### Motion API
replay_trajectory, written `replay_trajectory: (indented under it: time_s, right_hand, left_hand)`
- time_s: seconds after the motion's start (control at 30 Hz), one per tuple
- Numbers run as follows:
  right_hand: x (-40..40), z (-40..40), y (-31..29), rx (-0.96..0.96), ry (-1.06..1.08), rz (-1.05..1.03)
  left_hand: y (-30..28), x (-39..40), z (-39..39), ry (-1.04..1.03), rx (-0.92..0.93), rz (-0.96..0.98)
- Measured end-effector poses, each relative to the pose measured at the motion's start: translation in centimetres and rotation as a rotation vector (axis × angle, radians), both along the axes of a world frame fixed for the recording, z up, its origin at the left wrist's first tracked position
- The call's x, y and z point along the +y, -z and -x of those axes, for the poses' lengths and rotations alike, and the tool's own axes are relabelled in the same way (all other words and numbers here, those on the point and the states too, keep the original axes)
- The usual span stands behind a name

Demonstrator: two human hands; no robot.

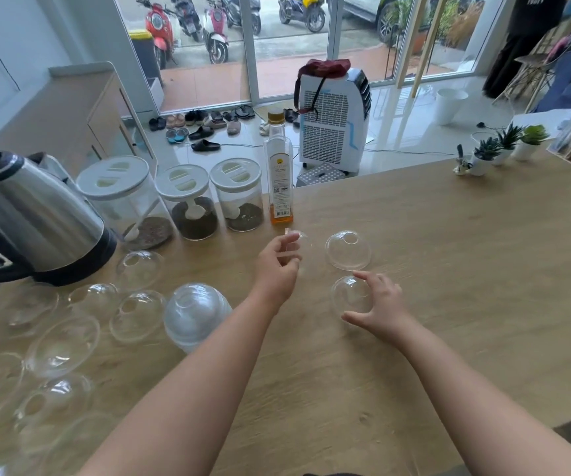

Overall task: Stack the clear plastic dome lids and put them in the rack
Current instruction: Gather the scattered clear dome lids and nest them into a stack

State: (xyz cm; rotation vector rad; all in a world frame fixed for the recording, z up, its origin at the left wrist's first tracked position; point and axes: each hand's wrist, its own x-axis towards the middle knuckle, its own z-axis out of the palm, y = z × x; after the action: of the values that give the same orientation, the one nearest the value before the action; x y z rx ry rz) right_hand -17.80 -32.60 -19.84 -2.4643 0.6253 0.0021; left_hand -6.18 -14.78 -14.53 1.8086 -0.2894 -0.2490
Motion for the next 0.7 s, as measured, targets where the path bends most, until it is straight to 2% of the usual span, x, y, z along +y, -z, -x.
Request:
replay_trajectory:
  time_s: [0.1, 0.23, 0.37, 0.47, 0.53, 0.7]
  right_hand:
    - [0.8, 0.0, -0.6, -0.072, 0.003, -0.033]
    - [1.8, -0.7, -2.8, -0.195, -0.065, -0.102]
    - [3.4, -2.1, -4.9, -0.269, -0.151, -0.122]
    - [5.4, -3.1, -5.9, -0.280, -0.229, -0.137]
    - [7.1, -3.7, -6.2, -0.285, -0.285, -0.149]
    - [9.6, -4.1, -6.2, -0.270, -0.385, -0.132]
  left_hand:
    - [-1.6, 0.9, 1.7, -0.076, 0.215, 0.303]
    - [-5.7, 4.7, 2.9, -0.167, 0.391, 0.689]
    - [-7.8, 12.3, 3.4, -0.256, 0.491, 0.916]
    - [-7.5, 17.0, 3.8, -0.338, 0.502, 0.874]
    - [-6.8, 18.4, 4.0, -0.323, 0.436, 0.783]
    - [-4.8, 18.6, 4.3, -0.289, 0.198, 0.266]
